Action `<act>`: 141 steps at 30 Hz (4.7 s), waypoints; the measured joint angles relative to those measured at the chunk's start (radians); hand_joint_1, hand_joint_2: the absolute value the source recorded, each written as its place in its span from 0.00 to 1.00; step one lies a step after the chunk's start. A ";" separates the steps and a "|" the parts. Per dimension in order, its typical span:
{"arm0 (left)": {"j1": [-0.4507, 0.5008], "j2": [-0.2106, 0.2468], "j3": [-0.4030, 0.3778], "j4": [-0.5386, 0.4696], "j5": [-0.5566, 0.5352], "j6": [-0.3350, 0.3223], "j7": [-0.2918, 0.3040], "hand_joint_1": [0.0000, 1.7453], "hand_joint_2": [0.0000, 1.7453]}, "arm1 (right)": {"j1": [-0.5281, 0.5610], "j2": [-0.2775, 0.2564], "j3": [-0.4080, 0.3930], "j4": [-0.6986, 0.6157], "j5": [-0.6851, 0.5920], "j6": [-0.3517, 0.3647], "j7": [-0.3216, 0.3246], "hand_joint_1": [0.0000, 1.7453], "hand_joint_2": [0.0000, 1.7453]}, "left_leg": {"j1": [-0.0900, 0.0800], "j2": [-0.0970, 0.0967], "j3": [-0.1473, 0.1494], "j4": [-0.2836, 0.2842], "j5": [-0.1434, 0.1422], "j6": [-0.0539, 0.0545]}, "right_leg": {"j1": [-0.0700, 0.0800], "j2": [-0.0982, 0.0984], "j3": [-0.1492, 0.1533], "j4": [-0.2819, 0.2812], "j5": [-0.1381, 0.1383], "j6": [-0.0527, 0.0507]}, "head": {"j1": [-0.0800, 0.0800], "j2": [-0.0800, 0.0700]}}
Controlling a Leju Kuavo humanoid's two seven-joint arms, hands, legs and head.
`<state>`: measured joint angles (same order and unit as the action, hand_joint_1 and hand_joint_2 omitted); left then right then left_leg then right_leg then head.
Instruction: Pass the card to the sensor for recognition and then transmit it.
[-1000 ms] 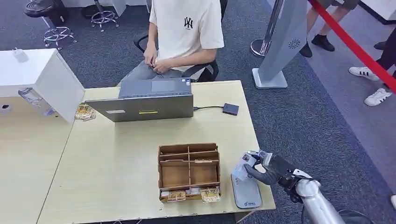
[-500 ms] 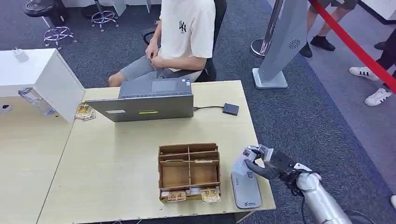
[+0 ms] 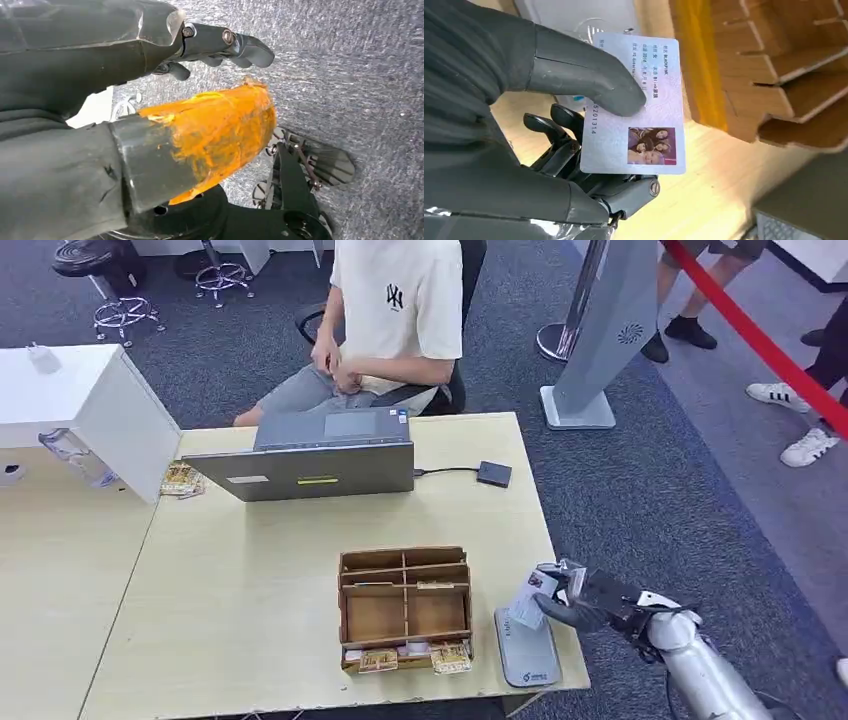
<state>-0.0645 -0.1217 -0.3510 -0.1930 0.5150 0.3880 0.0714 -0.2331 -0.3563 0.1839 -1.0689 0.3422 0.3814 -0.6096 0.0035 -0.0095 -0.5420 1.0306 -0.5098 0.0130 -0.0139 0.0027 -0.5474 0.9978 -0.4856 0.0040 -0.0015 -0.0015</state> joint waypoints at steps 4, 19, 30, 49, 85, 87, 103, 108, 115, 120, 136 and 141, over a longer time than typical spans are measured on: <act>0.003 -0.003 0.001 0.000 0.002 0.000 0.010 0.00 0.00 | 0.002 -0.002 0.024 0.000 0.034 -0.031 0.014 1.00 1.00 | 0.000 0.000 0.000 0.000 0.000 0.000 | 0.000 0.000 0.000 0.000 0.000 0.000 | 0.000 0.000; 0.009 -0.011 0.001 0.000 0.004 0.002 0.027 0.00 0.00 | -0.014 -0.014 0.072 0.039 0.090 -0.086 0.029 1.00 1.00 | 0.000 0.000 0.000 0.000 0.000 0.000 | 0.000 0.000 0.000 0.000 0.000 0.000 | 0.000 0.000; 0.010 -0.014 0.003 0.000 0.013 0.001 0.027 0.00 0.00 | -0.070 -0.025 0.105 0.096 0.140 -0.134 0.046 1.00 1.00 | 0.000 0.000 0.000 0.000 0.000 0.000 | 0.000 0.000 0.000 0.000 0.000 0.000 | 0.000 0.000; 0.010 -0.014 0.010 0.000 0.018 0.002 0.027 0.00 0.00 | -0.143 -0.040 0.188 0.176 0.163 -0.136 0.053 1.00 1.00 | 0.000 0.000 0.000 0.000 0.000 0.000 | 0.000 0.000 0.000 0.000 0.000 0.000 | 0.000 0.000; 0.011 -0.016 0.012 0.000 0.027 0.000 0.015 0.00 0.00 | -0.144 -0.079 0.236 0.171 0.097 -0.160 0.030 1.00 1.00 | 0.000 0.000 0.000 0.000 0.000 0.000 | 0.000 0.000 0.001 0.000 0.001 0.001 | 0.000 0.000; 0.010 -0.019 0.015 0.000 0.033 0.000 0.010 0.00 0.00 | -0.144 -0.047 0.225 0.170 0.099 -0.236 0.032 1.00 1.00 | 0.000 0.001 0.001 0.000 0.000 0.000 | 0.000 0.001 0.001 0.000 0.001 0.001 | 0.000 0.000; 0.009 -0.034 0.033 0.000 0.037 0.005 -0.040 0.00 0.00 | -0.084 0.281 0.004 -0.192 0.152 -0.672 0.013 1.00 1.00 | 0.001 0.000 0.000 0.000 0.001 -0.001 | 0.000 0.001 0.000 0.001 0.000 0.001 | 0.000 0.000; 0.009 -0.034 0.033 0.000 0.030 0.006 -0.042 0.00 0.00 | -0.051 0.349 -0.030 -0.323 0.226 -0.828 -0.005 1.00 1.00 | 0.000 0.000 0.000 0.000 0.001 -0.001 | 0.000 0.001 0.000 0.001 0.000 0.001 | 0.000 0.000; 0.008 -0.035 0.033 0.000 0.011 0.008 -0.030 0.00 0.00 | 0.003 0.417 -0.012 -0.453 0.423 -1.022 -0.042 1.00 1.00 | 0.001 0.000 0.000 0.000 0.001 -0.001 | 0.000 0.001 0.000 0.001 0.000 0.000 | 0.000 0.000; 0.006 -0.035 0.032 0.000 -0.010 0.007 -0.019 0.00 0.00 | 0.008 0.460 0.043 -0.474 0.578 -1.070 -0.031 1.00 1.00 | 0.001 0.001 0.000 -0.001 0.001 -0.001 | 0.001 0.001 -0.001 0.001 0.000 0.000 | 0.000 0.000; 0.003 -0.030 -0.020 0.000 -0.075 -0.023 0.011 0.00 0.00 | -0.195 0.653 -0.046 -0.275 1.000 -1.071 -0.071 1.00 1.00 | 0.001 0.001 0.000 0.000 0.002 -0.001 | 0.000 0.001 -0.001 0.002 0.001 0.000 | 0.000 0.000; 0.002 -0.028 -0.031 0.000 -0.083 -0.029 0.014 0.00 0.00 | -0.233 0.674 -0.089 -0.246 1.066 -1.072 -0.043 1.00 1.00 | 0.001 0.000 0.000 0.000 0.002 -0.001 | 0.000 0.001 -0.001 0.002 0.001 0.000 | 0.000 0.000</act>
<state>-0.0627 -0.1499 -0.3819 -0.1934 0.4322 0.3593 0.0851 -0.4665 0.3178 0.0946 -1.3149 1.4085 -0.6901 -0.6523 0.0041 -0.0090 -0.5422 1.0303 -0.5078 0.0121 -0.0136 0.0032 -0.5480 0.9997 -0.4844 0.0036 -0.0011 -0.0015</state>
